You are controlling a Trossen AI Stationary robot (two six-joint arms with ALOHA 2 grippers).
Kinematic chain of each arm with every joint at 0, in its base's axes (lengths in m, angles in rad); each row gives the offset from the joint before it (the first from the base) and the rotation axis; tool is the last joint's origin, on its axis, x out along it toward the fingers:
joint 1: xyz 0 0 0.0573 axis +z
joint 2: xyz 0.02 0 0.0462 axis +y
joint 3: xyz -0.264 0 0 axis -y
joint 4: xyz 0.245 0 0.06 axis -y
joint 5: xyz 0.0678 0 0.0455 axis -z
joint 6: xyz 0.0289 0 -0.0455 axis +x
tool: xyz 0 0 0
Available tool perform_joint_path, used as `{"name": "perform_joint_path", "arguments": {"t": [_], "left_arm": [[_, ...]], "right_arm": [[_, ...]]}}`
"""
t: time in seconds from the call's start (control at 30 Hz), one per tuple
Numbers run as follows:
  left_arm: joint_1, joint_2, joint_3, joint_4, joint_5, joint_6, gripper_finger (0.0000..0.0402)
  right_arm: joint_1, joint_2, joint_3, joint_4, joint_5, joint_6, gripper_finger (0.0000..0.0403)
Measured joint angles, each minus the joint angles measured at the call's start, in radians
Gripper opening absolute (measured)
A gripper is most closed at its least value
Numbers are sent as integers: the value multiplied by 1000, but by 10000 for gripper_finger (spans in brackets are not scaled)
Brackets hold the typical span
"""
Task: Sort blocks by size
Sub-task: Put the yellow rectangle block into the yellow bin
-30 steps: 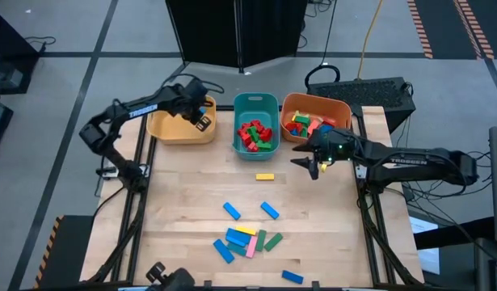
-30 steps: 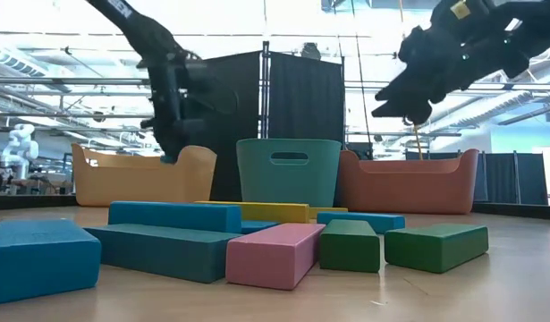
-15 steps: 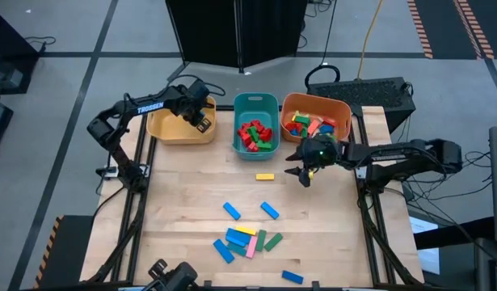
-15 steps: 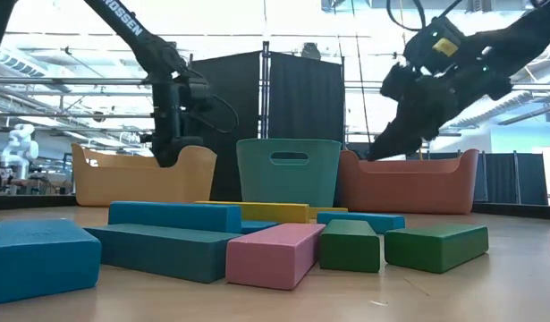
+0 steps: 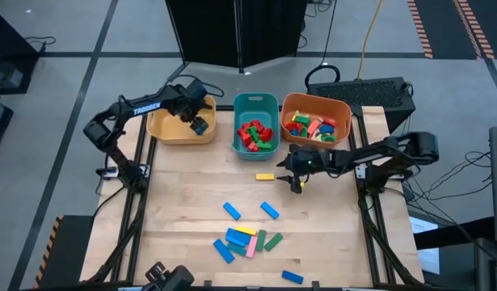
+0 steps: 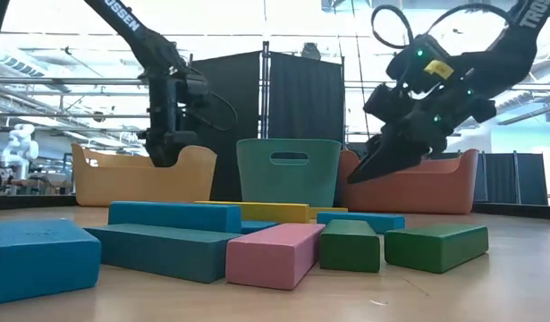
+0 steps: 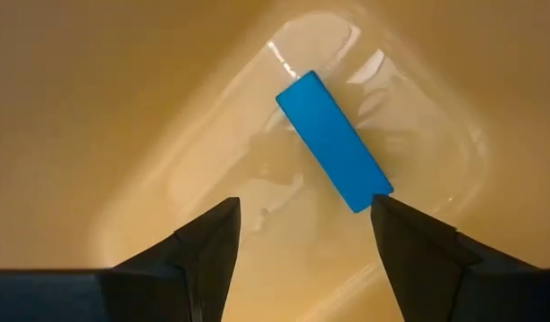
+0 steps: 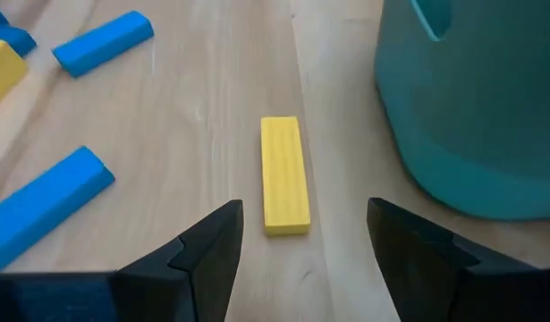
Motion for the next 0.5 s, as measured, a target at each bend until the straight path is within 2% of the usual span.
{"name": "perform_joint_path", "arguments": {"t": [0.5], "left_arm": [[-72, -193, 0, 1, -20, 18, 239]], "right_arm": [[8, 143, 2, 138, 5, -12, 226]]}}
